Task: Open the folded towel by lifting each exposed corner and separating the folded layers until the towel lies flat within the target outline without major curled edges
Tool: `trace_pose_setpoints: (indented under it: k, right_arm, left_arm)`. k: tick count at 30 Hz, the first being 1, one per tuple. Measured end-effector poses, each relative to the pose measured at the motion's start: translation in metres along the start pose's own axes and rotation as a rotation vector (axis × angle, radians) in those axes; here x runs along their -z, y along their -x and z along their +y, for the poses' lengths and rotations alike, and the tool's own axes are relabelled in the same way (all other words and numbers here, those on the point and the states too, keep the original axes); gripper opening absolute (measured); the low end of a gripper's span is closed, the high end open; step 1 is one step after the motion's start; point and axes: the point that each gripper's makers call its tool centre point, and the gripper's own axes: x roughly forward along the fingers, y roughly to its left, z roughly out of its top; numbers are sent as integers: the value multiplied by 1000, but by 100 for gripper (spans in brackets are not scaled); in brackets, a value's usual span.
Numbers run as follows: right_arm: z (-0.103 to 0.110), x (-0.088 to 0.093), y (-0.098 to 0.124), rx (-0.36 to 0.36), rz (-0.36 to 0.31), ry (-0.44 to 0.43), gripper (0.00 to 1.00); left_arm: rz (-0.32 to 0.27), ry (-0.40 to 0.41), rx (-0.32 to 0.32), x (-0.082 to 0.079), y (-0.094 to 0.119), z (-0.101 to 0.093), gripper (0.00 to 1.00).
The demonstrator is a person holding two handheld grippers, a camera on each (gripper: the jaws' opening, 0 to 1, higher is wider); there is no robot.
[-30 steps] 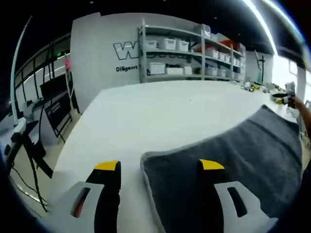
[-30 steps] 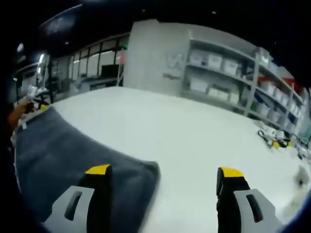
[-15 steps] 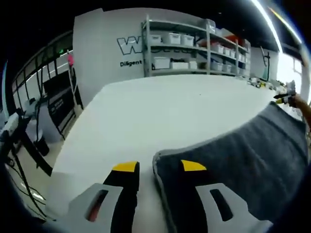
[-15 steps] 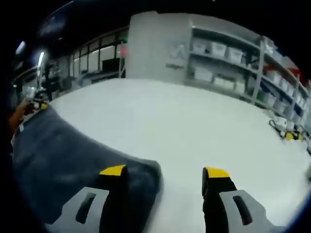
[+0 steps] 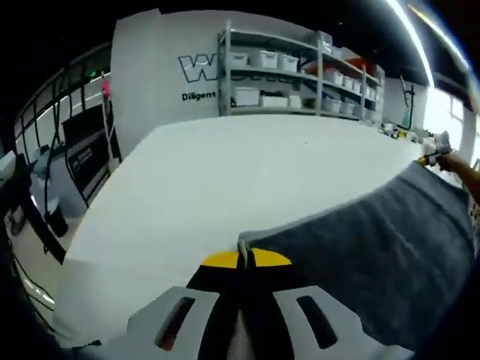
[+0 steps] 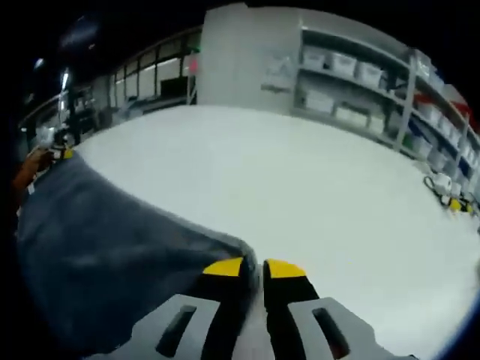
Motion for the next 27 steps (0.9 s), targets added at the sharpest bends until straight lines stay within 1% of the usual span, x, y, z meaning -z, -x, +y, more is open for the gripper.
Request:
trace_pose_setpoints:
  k: [2,3,5,7,9,11,12,15,16,17,22,24,27]
  right_arm:
    - [-4,-1,-1,38,-9,94,0]
    - [-3,-1,-1,38,-13,94,0]
    - [-4,0,-1,51,-8,68,0]
    - [-5,0,-1,65,6,87,0]
    - [-7,0,-1,98,32,189,0]
    - [-8,-2,-3,132,36,237,0]
    - [-6,-2,-5,130,31,229,0]
    - [-13,-4,-8,132,25,208,0]
    - [-17,-5,-10,133,23,199,0]
    - [-18,-5,-12,136,18,194,0]
    - [-23,-10,-19,147,6,175,0]
    - [-30,-13,-24,149,5,170,0]
    - [-35,-16,-30,156,3,166,0]
  left_arm:
    - [-4,1,4,0,-1,4,2]
    - [-9,5,3,-1,-2,6,2]
    - [-17,8,7,-1,-2,8,2]
    - [-22,13,15,-1,-2,7,1]
    - [-24,5,16,-2,-3,7,1]
    - [-26,0,13,-2,-3,8,1]
    - [-28,-2,13,-2,-4,8,1]
    - [-41,-14,18,-4,-9,10,1]
    - [-47,-41,8,-6,-11,13,1]
    - [-48,-51,1,-7,-14,13,1]
    - [-41,-57,14,-11,-22,14,0]
    - [-42,-56,17,-13,-26,14,0]
    - [-40,-68,16,-15,-30,12,0]
